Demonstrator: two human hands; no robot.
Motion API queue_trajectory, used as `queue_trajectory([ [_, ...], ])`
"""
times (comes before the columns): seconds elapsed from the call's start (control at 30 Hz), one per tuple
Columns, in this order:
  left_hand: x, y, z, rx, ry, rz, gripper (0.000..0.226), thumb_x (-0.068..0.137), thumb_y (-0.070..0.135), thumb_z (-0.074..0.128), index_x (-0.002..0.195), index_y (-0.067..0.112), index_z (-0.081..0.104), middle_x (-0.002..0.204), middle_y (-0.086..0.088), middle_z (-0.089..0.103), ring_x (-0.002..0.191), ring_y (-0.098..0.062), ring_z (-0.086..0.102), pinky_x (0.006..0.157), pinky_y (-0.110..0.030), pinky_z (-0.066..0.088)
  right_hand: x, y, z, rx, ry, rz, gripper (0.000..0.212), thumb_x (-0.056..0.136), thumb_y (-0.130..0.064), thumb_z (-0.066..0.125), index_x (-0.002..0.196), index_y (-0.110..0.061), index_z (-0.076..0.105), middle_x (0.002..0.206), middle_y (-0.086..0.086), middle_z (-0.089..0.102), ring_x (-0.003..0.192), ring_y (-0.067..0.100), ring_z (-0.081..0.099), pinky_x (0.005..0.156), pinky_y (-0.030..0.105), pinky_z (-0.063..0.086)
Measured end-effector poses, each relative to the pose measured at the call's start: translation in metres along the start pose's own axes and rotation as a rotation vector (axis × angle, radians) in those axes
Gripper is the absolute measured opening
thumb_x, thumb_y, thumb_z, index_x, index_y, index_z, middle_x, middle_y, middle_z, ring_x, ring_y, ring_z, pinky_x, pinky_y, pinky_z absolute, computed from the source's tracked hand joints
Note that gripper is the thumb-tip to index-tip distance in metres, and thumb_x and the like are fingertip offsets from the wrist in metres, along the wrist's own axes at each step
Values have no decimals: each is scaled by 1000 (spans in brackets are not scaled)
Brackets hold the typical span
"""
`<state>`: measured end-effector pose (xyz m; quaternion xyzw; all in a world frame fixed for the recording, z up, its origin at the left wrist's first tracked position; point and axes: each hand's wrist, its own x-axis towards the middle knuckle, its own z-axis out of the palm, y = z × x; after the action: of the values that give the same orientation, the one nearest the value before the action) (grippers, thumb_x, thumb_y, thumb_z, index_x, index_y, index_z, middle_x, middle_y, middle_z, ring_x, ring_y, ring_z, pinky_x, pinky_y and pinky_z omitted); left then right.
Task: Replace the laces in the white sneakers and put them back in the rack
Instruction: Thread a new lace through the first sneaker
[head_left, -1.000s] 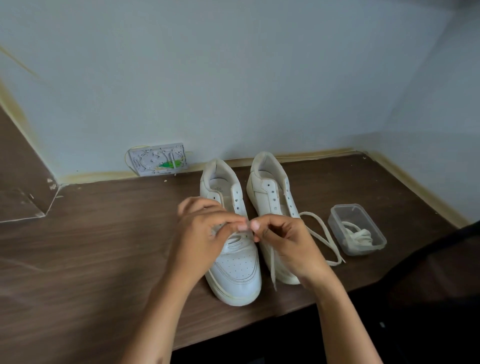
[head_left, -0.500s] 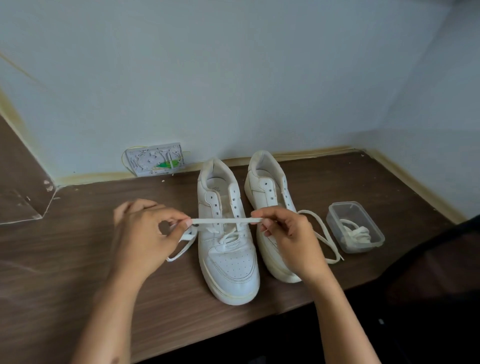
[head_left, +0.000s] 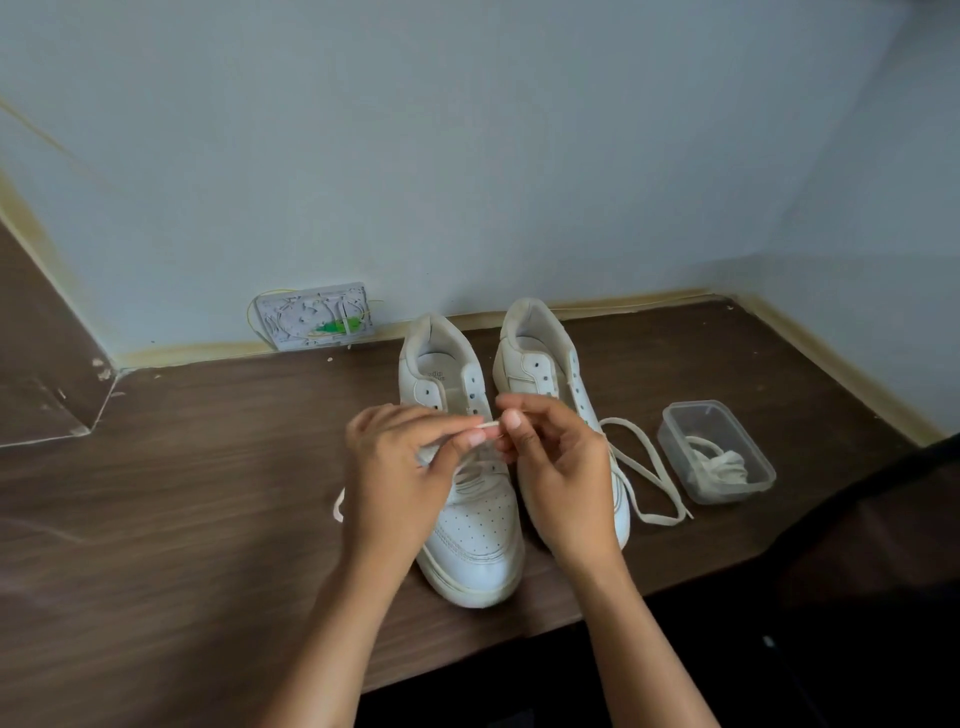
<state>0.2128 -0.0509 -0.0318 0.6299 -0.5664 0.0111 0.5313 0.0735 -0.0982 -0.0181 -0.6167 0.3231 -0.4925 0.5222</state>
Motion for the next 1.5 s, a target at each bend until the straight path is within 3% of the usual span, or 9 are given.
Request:
queue_trajectory([
  [0.1, -3, -7, 1, 115, 60, -77, 10, 80, 35, 71, 88, 33, 78, 85, 18, 68, 81, -12, 62, 83, -47, 47, -2, 3, 1, -156, 64, -36, 23, 95, -26, 62, 116, -20, 57, 84, 0, 71, 81, 10, 68, 71, 21, 53],
  [0.2, -7, -6, 4, 292, 101, -104, 10, 75, 36, 71, 82, 34, 77, 89, 16, 62, 84, -11, 53, 87, -30, 29, -4, 7, 4, -331, 56, -59, 28, 93, -26, 66, 118, -21, 54, 85, -7, 66, 80, 8, 65, 69, 16, 50],
  [0.37, -9, -1, 11, 434, 103, -125, 7, 74, 40, 71, 78, 37, 76, 92, 16, 60, 92, -19, 52, 87, -36, 31, -6, 13, 9, -416, 41, -67, 22, 96, -23, 61, 116, -23, 53, 87, -12, 64, 82, 4, 64, 70, 12, 47],
  [0.57, -9, -1, 29, 12, 166, -469, 47, 67, 25, 88, 67, 60, 56, 90, 20, 53, 98, -20, 51, 87, -46, 46, -4, 14, 6, -402, 66, -19, 18, 97, -13, 59, 112, -21, 58, 87, -8, 69, 82, 4, 65, 71, 15, 49],
  [0.9, -9, -20, 26, -151, 40, -597, 36, 61, 41, 86, 62, 67, 62, 98, 31, 49, 108, -22, 55, 97, -49, 48, -5, 11, 5, -393, 69, 7, 17, 93, -14, 64, 108, -19, 70, 85, -17, 70, 83, -4, 65, 72, 7, 46],
  [1.0, -9, -16, 25, -282, 56, -676, 39, 65, 25, 90, 61, 57, 69, 100, 22, 52, 108, -14, 56, 98, -42, 50, -6, 11, 5, -395, 52, 23, 18, 94, -14, 64, 110, -18, 70, 87, -15, 71, 84, -5, 65, 73, 6, 46],
  [1.17, -6, -7, 18, 56, 13, -491, 33, 68, 41, 84, 62, 62, 59, 98, 23, 52, 110, -11, 40, 104, -39, 29, -5, 11, 3, -401, 20, 44, 16, 92, -16, 68, 106, -18, 73, 89, -14, 71, 86, -5, 65, 74, 7, 47],
  [1.33, -3, -12, 8, 89, -103, -318, 27, 73, 50, 78, 72, 67, 58, 103, 23, 51, 109, -11, 46, 108, -47, 21, -5, 14, 7, -528, -18, -65, 13, 92, -10, 65, 95, -22, 68, 90, -11, 64, 87, 5, 61, 76, 14, 48],
  [1.5, -6, -25, -10, 206, -120, -104, 38, 77, 60, 60, 115, 54, 62, 115, 24, 51, 108, -8, 48, 98, -38, 24, 6, 12, -10, -677, 226, -160, 22, 91, 2, 57, 94, -20, 62, 93, -5, 56, 86, 10, 53, 77, 17, 43],
])
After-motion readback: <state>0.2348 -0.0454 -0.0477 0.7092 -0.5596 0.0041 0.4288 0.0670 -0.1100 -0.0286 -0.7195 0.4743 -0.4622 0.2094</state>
